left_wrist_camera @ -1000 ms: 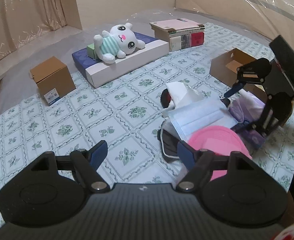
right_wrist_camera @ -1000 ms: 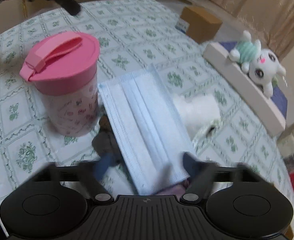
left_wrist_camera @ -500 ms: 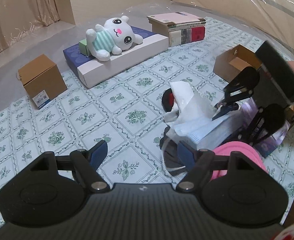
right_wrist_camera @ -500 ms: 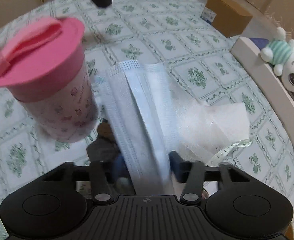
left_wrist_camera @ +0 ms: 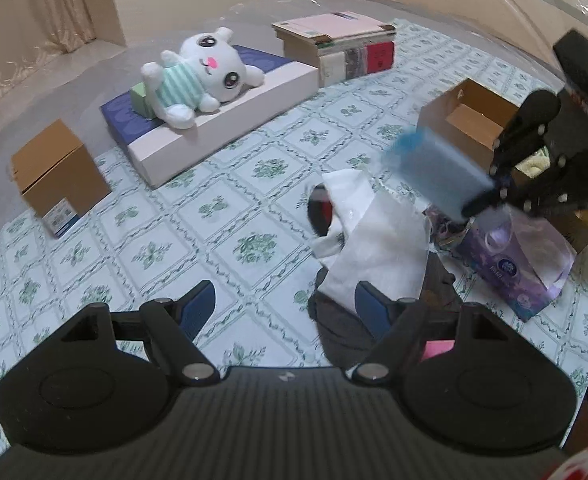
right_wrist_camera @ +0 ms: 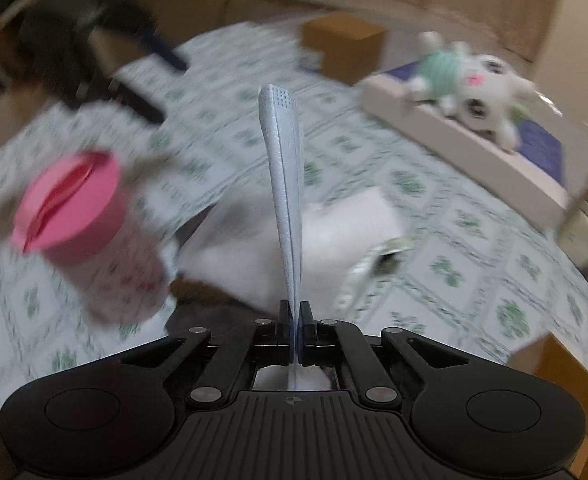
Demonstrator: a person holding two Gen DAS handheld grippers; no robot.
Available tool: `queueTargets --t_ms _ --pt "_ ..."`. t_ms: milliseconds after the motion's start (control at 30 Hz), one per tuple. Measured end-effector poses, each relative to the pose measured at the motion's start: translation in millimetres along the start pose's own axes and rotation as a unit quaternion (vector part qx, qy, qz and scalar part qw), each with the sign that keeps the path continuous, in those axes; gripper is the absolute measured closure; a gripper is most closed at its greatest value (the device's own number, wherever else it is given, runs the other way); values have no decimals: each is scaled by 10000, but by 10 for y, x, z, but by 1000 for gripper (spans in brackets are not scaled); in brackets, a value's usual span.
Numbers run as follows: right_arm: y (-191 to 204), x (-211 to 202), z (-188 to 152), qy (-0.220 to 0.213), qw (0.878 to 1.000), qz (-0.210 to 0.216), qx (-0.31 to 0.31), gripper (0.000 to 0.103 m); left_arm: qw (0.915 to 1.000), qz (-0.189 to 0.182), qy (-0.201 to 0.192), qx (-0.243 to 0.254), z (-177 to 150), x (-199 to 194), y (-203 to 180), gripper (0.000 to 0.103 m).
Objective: Organize soft objects
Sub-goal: 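Grasp the white mesh bag with the left gripper while the right holds the mask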
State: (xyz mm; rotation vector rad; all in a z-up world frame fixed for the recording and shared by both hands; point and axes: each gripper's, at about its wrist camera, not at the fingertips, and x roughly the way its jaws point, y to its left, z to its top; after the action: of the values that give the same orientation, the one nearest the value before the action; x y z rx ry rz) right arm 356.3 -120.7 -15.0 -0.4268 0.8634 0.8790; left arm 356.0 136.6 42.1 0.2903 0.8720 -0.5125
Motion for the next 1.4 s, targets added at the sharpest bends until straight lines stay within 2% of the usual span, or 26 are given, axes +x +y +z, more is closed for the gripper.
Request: queueTargets --t_ms 167,267,400,500,567,667,767,800,833,933,1100,1267,1400 --pt "-223 -200 5 -322 9968 -423 596 102 9985 -311 280 363 227 298 -144 29" --pt "-324 -272 -11 -455 9940 -536 843 102 9951 -574 532 599 350 545 -286 29" --pt "-415 -300 -50 -558 9912 -601 1040 102 9868 -872 1024 899 452 879 -443 29" --pt "-467 -293 -85 -622 9893 -601 1171 102 9795 -1119 1380 944 526 1103 -470 31" --pt "-497 -280 -109 -678 9880 -606 1244 102 9756 -1231 1539 963 562 1222 -487 36" --pt "-530 -260 -141 -724 9862 -611 1356 102 9694 -1269 1802 1079 570 1366 -540 50" --pt "-561 -242 -157 -790 9843 -617 1452 102 9647 -1161 1988 1280 558 1446 -617 67" --pt "-569 -239 -165 -808 9837 -615 1483 102 9636 -1147 2020 1321 545 1457 -639 79" --pt "-570 -244 -175 -820 9833 -612 1508 102 9636 -1131 2013 1344 537 1452 -646 89" --pt "-554 -272 -211 -802 9825 -620 1565 102 9648 -1092 1940 1399 525 1369 -690 100" --pt "-524 -411 -257 -897 9778 -619 1789 102 9737 -919 1647 1276 601 1052 -728 101" --pt "-370 -663 -269 -1061 9732 -618 1944 102 9888 -627 1148 716 699 596 -765 102" --pt "-226 -922 -284 -1192 9696 -669 2031 102 9960 -407 745 295 707 232 -876 102"
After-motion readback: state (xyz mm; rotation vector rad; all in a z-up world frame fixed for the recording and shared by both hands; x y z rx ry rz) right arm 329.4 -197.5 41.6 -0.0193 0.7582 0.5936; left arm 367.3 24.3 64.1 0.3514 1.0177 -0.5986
